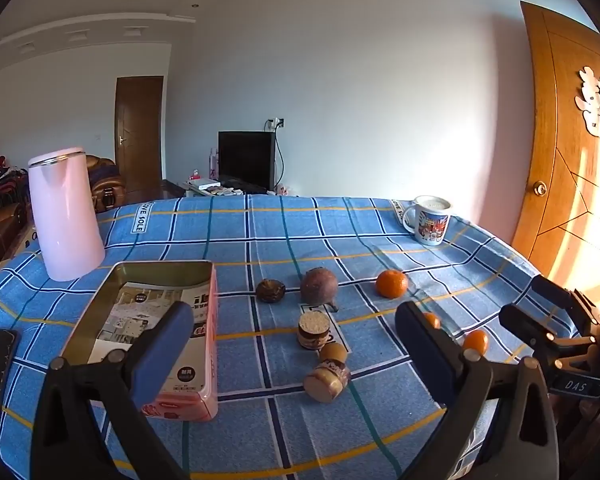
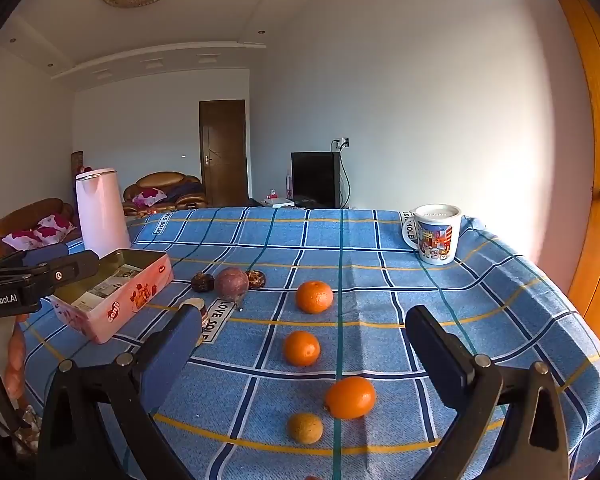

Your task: Organize fruits

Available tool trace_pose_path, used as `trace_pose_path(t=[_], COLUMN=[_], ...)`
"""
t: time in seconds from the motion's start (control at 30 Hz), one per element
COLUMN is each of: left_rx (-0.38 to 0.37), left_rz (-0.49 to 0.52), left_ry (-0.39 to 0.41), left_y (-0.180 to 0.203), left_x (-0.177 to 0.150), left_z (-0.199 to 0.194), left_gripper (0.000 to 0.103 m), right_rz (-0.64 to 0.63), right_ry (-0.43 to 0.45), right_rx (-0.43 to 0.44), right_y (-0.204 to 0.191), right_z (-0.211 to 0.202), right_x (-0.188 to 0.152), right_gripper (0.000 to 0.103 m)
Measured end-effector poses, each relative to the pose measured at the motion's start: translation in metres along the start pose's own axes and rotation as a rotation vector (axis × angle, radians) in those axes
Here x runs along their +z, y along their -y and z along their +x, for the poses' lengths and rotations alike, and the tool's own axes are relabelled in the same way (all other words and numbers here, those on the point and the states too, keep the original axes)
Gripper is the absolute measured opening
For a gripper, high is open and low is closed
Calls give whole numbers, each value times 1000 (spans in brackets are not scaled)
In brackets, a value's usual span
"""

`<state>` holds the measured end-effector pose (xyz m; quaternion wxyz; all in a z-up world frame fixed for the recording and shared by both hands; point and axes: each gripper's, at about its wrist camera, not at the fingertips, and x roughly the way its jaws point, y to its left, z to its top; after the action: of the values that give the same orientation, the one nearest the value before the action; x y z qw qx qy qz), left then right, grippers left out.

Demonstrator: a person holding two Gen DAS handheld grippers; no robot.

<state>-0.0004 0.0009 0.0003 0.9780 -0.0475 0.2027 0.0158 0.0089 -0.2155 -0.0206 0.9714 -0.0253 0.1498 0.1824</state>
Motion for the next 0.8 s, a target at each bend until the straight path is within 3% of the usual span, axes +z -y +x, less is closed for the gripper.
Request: trace_pose_path(t=[0.8], left_rx=[-2], left_rz=[-7], left_ry=[-3], left_y=[-3], left_x=[-5], left_z=[1], left_gripper=[103], right_rz=[4], right_ry=[-32], right_rx=[35], right_y=[-4], right_z=[10], right_x=[-3], right_gripper=[102])
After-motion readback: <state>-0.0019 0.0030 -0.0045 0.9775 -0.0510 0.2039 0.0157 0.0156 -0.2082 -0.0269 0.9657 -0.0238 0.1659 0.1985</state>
